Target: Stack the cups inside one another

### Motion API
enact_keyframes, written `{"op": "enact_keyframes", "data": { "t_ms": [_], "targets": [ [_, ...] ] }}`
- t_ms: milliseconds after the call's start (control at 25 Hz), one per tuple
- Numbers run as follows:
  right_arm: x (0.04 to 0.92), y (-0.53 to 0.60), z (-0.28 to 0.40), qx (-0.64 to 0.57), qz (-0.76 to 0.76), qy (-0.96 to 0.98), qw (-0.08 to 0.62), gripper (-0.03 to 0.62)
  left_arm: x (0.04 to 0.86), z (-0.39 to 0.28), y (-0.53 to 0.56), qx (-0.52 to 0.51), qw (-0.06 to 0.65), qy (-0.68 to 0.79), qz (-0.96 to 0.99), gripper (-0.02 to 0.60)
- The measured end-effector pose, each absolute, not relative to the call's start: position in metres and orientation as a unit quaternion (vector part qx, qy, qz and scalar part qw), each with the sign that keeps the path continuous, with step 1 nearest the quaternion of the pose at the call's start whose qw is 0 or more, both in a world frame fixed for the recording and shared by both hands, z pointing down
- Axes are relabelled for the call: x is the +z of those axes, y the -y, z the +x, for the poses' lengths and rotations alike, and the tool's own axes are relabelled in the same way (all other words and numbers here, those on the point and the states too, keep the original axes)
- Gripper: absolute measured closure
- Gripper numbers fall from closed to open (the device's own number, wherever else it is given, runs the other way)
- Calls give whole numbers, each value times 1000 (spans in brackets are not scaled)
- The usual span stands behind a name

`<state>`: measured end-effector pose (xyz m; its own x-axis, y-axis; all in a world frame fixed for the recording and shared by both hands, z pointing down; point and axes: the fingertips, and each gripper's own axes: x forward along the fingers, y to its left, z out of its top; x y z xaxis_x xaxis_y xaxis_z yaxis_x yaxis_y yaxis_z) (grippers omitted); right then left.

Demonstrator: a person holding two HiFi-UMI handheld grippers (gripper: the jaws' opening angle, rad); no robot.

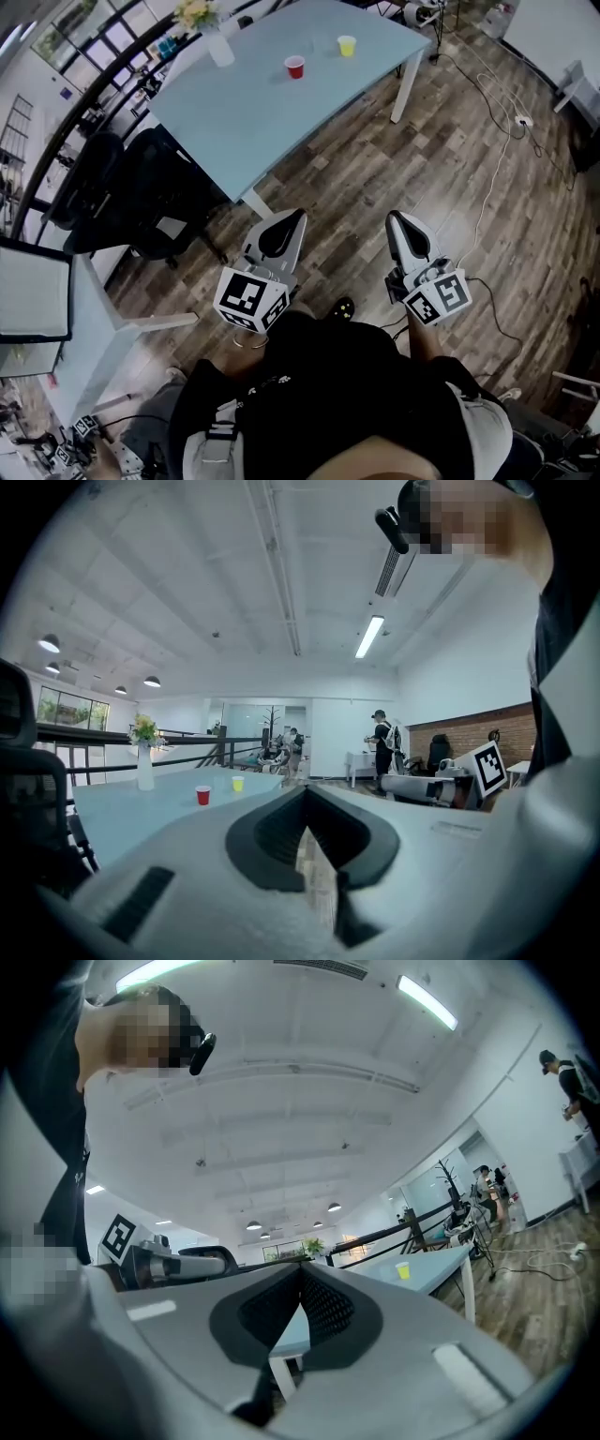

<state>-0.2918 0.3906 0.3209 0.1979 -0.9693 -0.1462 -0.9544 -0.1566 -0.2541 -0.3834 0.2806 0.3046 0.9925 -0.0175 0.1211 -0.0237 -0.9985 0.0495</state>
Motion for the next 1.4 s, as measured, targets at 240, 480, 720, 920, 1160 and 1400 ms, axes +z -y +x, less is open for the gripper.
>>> {"op": "enact_keyframes", "data": {
  "t_ms": [240, 480, 720, 920, 1160, 1400],
  "targets": [
    [328, -411, -280, -28, -773, -615, 152, 599, 307, -369, -295, 64, 18, -7, 998, 597],
    [330, -425, -273, -24, -782, -603, 157, 599, 308, -352, -302, 62, 14, -21, 998, 597],
    [325, -433, -252, -2, -796, -583, 161, 599, 306, -327, -298, 52, 10, -31, 998, 597],
    [327, -430, -230, -7, -801, -579, 151, 599, 319, -294, -290, 55, 23, -42, 997, 597],
    [324, -400, -196, -2, -800, -583, 143, 599, 320, -252, -263, 46, 25, -52, 997, 597],
    [327, -363, -156, -9, -798, -589, 124, 599, 329, -216, -217, 49, 35, -34, 998, 597]
  ]
}}
